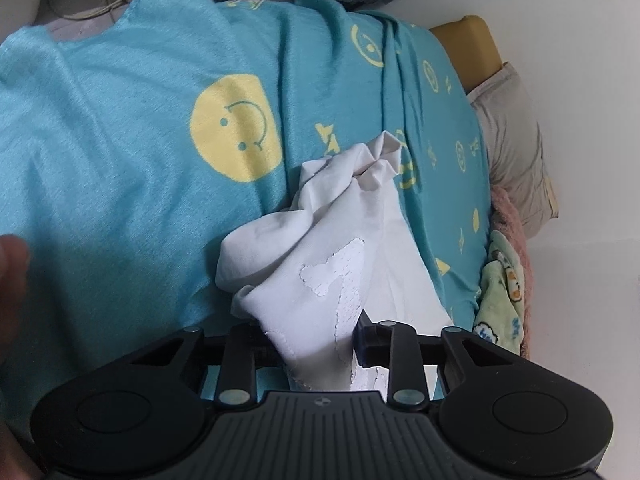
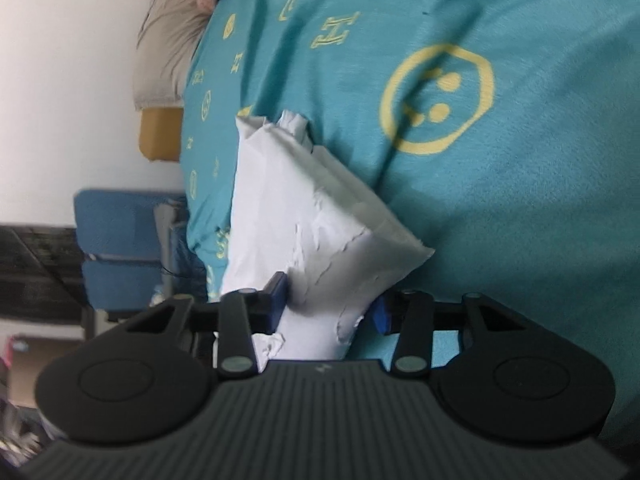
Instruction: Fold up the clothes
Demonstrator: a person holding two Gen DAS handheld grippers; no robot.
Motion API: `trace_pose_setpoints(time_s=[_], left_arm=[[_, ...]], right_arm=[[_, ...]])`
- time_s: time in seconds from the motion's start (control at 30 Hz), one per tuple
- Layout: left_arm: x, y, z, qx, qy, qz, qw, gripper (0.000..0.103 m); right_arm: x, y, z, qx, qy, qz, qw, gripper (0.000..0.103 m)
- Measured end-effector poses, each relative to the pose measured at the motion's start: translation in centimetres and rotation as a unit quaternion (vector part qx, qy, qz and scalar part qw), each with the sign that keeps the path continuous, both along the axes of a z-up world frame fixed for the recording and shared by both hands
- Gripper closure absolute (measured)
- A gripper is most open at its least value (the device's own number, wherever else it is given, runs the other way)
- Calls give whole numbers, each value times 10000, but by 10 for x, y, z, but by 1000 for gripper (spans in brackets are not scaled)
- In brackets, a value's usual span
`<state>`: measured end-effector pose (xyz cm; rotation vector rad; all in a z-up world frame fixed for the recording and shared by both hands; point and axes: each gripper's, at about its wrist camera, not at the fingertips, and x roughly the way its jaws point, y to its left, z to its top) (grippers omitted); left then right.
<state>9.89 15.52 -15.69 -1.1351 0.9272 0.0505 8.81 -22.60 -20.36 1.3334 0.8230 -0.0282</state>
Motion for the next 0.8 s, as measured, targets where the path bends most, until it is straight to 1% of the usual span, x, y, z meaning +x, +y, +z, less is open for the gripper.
trace_pose_setpoints(time_s=[0.03,0.1,0.13,0.2,0.3,0.4,0.5,0.63,0.7,0.8], left_arm=[[1,0,1,24,-36,-16,10000,77],[2,-1,2,71,-108,-49,9999,80],[2,-1,4,78,-122,-46,9999,81],[0,2,11,-39,-77,71,9999,83],[-4,2,35,-164,-221,92,9996,84],[-5,-6,75,-212,-380,-139,9990,84],[-6,-15,115,-251,-531,-386,9975,84],[-11,-44,166,-104,-657,-960,9932,84],[-8,-65,182,-17,-677,-1265,9896,84],[-1,-102,195,81,-653,-1645,9842,84]], right_arm=[[1,-1,0,-9,-58,45,10000,78],[4,1,9,-201,-260,155,9993,84],[6,2,14,-298,-363,211,9987,86],[5,5,25,-443,-529,272,9972,87],[2,5,51,-573,-738,298,9952,87],[-2,-1,83,-567,-986,223,9933,87],[-16,-15,117,-540,-1195,120,9913,87],[-43,-43,155,-511,-1301,-17,9902,87],[-51,-61,163,-542,-1296,-113,9900,87],[-62,-88,175,-587,-1286,-257,9896,87]])
